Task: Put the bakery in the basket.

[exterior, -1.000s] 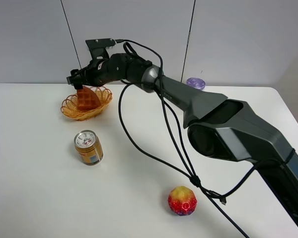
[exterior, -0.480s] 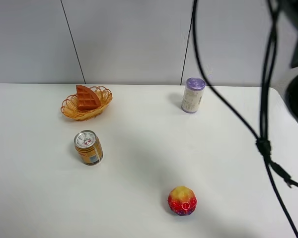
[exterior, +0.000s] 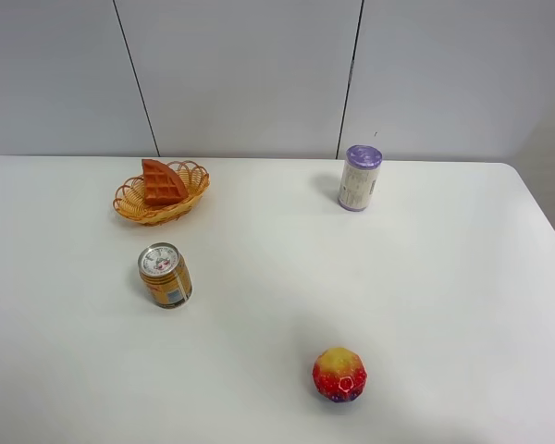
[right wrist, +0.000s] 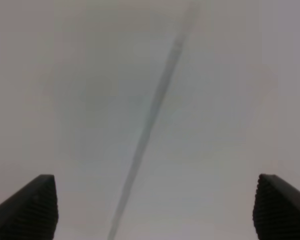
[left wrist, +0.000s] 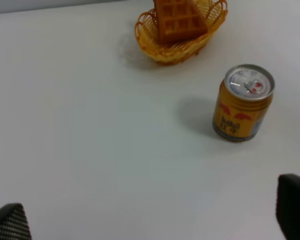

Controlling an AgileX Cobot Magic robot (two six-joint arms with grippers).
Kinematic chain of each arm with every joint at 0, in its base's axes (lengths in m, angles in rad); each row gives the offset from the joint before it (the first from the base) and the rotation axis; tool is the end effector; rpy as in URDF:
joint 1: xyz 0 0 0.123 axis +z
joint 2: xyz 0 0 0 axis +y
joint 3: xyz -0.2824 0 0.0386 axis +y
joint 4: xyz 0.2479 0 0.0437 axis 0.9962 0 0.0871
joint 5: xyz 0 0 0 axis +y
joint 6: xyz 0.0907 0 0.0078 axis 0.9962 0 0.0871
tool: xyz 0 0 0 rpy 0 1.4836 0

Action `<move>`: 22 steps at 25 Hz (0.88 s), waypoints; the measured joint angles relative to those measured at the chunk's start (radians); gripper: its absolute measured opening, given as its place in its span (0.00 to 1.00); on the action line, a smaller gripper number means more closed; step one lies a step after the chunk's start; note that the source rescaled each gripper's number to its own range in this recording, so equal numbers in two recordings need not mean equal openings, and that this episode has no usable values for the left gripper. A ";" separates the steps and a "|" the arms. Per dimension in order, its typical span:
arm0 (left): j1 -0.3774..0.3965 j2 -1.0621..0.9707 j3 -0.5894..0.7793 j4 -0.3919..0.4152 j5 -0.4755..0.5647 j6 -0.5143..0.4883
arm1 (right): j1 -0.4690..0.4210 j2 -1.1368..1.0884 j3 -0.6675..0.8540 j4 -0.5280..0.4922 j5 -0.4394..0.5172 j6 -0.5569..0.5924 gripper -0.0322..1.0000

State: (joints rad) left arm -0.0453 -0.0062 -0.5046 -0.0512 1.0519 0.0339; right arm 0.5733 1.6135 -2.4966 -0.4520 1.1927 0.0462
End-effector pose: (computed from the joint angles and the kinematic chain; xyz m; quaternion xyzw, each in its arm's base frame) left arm -0.0062 -0.0038 0.2792 0.0346 0.8471 -0.0286 0.5295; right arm 0.2351 0.1078 0.6074 -0.1352 0.7521 -0.0187 0.6448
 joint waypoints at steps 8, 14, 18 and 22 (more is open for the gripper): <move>0.000 0.000 0.000 0.000 0.000 0.000 | -0.093 -0.328 0.345 -0.160 0.019 -0.010 0.53; 0.000 0.000 0.000 0.000 0.000 0.000 | -0.312 -0.701 0.950 -0.013 0.020 0.043 0.53; 0.000 0.000 0.000 0.000 0.000 0.000 | -0.414 -0.998 1.356 0.102 0.010 0.125 0.53; 0.000 0.000 0.000 0.000 0.000 0.000 | -0.507 -1.231 1.677 0.229 -0.027 0.152 0.53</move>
State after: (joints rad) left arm -0.0453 -0.0062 -0.5046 -0.0512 1.0519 0.0339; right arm 0.0658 0.3829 -0.8193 -0.2231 1.1658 0.1978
